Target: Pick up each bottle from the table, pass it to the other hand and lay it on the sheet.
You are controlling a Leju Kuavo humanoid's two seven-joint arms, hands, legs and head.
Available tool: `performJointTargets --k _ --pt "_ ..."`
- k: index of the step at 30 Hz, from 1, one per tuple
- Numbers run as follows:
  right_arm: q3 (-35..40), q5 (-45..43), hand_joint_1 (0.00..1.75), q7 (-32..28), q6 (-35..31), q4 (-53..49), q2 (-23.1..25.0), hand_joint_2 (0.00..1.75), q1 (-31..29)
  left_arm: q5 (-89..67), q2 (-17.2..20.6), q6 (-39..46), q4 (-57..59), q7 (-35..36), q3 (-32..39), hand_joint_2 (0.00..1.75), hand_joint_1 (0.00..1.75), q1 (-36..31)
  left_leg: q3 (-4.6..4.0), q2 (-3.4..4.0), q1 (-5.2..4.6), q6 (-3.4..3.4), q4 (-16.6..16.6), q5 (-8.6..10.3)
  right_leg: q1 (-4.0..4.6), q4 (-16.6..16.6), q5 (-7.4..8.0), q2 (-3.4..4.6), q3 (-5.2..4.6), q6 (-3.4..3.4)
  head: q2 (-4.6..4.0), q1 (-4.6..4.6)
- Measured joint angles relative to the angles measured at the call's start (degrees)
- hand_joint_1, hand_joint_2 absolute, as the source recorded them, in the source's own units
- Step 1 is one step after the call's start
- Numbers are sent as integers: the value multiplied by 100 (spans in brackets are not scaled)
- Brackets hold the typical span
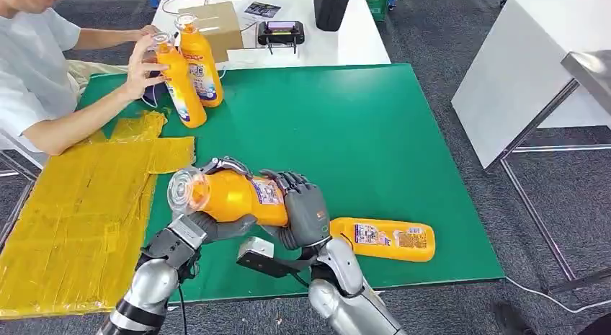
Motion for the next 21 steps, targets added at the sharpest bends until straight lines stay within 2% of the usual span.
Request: performJointTargets --k 17,21 --pt "-256 -661 0 -433 -136 -1137 -44 175 360 -190 120 386 -256 85 219 175 175 -199 0 1 0 0 0 0 0 0 0 0 0 0 0 0" --pt "-345 -696 0 -448 -193 -1283 -63 175 376 -767 162 821 -256 192 324 175 175 -241 0 2 0 0 0 1 0 0 0 1 -2 0 0 0"
